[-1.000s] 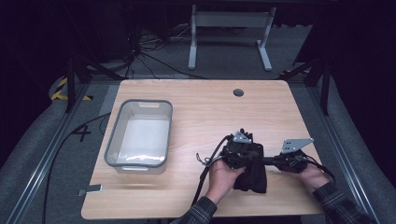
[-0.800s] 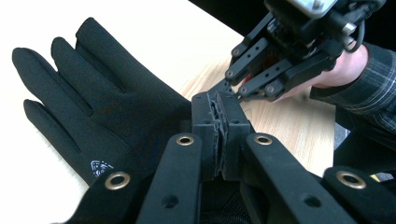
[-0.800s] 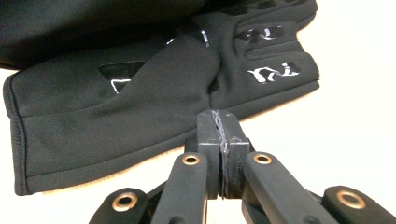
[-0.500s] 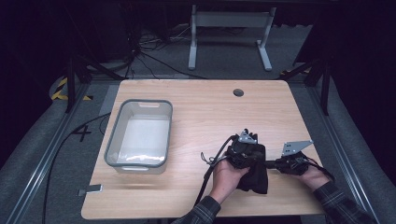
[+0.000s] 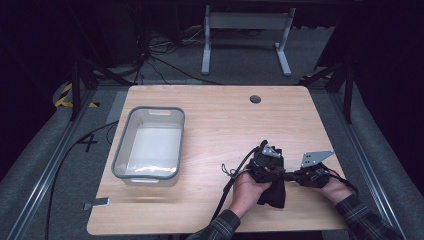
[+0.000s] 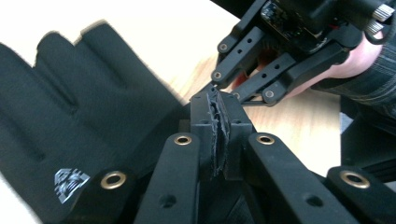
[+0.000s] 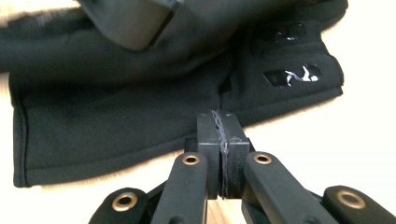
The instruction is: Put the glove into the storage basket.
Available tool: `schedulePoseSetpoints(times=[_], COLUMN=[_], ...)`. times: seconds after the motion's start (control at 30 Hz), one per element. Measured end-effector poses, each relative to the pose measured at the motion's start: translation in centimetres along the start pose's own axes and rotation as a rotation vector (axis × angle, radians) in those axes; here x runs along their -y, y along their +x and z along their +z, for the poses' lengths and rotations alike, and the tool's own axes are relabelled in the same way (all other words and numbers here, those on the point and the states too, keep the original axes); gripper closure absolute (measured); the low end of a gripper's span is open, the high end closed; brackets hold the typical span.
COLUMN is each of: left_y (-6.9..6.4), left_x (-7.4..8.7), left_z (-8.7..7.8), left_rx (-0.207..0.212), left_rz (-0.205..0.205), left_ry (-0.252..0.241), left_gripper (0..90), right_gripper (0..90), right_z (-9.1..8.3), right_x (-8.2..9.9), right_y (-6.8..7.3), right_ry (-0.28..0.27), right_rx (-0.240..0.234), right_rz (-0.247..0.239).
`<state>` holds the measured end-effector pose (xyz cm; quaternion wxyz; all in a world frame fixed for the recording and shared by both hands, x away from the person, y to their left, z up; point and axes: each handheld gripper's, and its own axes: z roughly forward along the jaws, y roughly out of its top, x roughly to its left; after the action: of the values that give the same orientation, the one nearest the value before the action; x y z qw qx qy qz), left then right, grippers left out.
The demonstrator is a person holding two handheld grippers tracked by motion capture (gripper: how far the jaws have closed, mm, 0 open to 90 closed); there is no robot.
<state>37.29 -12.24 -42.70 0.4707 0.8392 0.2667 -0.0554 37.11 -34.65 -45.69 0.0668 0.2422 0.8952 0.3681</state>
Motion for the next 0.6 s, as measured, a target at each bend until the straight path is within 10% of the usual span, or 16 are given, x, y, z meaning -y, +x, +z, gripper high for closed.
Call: schedulePoseSetpoints(times=[0.27, 0.6], left_y=[0.2, 0.8], left_x=[0.0, 1.6], left_z=[-1.6, -2.5], left_rx=[-0.014, -0.063], left_rz=[0.023, 0.046], left_ry=[-0.017, 0.033], left_gripper=[87.8, 89.8], right_gripper=[81.3, 23.7], right_z=[-2.0, -2.4], right_x=[0.7, 2.3], right_y=[-1.2, -2.7], right_ry=[-0.054, -0.05], right_rx=[0.049, 0.142], right_rz=[0.055, 0.116])
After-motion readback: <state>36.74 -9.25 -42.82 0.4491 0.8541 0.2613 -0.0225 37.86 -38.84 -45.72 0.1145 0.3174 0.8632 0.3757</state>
